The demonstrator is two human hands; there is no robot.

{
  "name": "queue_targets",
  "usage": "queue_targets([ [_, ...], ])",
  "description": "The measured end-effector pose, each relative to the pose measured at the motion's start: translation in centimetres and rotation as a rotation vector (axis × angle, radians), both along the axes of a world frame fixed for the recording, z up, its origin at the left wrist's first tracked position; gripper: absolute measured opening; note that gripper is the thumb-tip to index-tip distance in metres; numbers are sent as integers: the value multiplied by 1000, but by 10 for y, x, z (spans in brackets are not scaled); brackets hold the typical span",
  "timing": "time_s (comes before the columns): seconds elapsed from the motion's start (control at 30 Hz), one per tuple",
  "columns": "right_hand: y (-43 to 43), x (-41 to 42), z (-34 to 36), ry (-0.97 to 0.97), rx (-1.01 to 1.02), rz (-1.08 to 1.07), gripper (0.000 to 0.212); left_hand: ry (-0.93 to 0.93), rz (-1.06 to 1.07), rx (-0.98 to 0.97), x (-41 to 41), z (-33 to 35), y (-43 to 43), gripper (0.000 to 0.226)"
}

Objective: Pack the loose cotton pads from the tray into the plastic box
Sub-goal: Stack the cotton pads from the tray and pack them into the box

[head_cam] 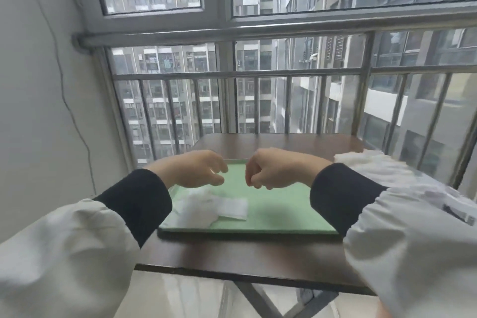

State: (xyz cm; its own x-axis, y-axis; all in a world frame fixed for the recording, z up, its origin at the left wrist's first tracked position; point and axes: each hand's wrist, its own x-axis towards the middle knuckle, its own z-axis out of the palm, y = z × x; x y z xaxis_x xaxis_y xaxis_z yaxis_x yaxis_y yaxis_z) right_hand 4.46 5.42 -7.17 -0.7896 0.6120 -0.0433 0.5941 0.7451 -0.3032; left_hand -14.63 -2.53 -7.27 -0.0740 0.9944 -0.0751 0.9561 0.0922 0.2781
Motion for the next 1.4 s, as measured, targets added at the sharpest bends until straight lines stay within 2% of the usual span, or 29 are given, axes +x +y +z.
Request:
queue_targets([
  [0.07, 1, -12, -6, -40, -61, 26, 16, 16, 9, -23, -13, -5, -6, 35],
  [0.17, 1, -27, -18, -82, -72, 44, 37, 12, 29, -45, -30, -13, -10, 36],
  [0.27, 1, -37, -26, -130, -82, 49, 46, 36, 41, -60, -38, -21, -7, 41],
  [0.43, 3, -44, -28, -178, -57, 93, 28, 45, 57, -95, -41, -28, 1, 50],
  [0.6, 8, -43, -26, -66, -59, 103, 19, 5, 117, -125, -44, -27, 9, 66],
  [0.67, 12, -38, -28, 3, -122, 89, 21, 20, 129, -137, -44, -26, 12, 68],
  [0.77, 16, -30, -33, 88, -260, 65, 19, 10, 127, -106, -43, -22, 14, 60],
  [0.87, 20, -25, -35, 241, -308, 23, 22, -11, 92, -65, -46, -17, 14, 39],
  [0.93, 24, -22, -36, 363, -383, -4, 26, -88, 78, -33, -49, -15, 15, 21],
  [1.0, 27, -20, -38, 458, -405, -42, 26, -226, 75, 41, -51, -15, 18, 12],
  [1.13, 31, -20, -39, 630, -425, -103, 19, -545, 122, 229, -48, -24, 28, 8],
  [1.23, 29, -21, -37, 818, -445, -120, 14, -703, 142, 303, -43, -32, 34, 11],
  [1.4, 28, -22, -35, 1002, -533, -154, 24, -967, 112, 420, -30, -36, 38, 9],
])
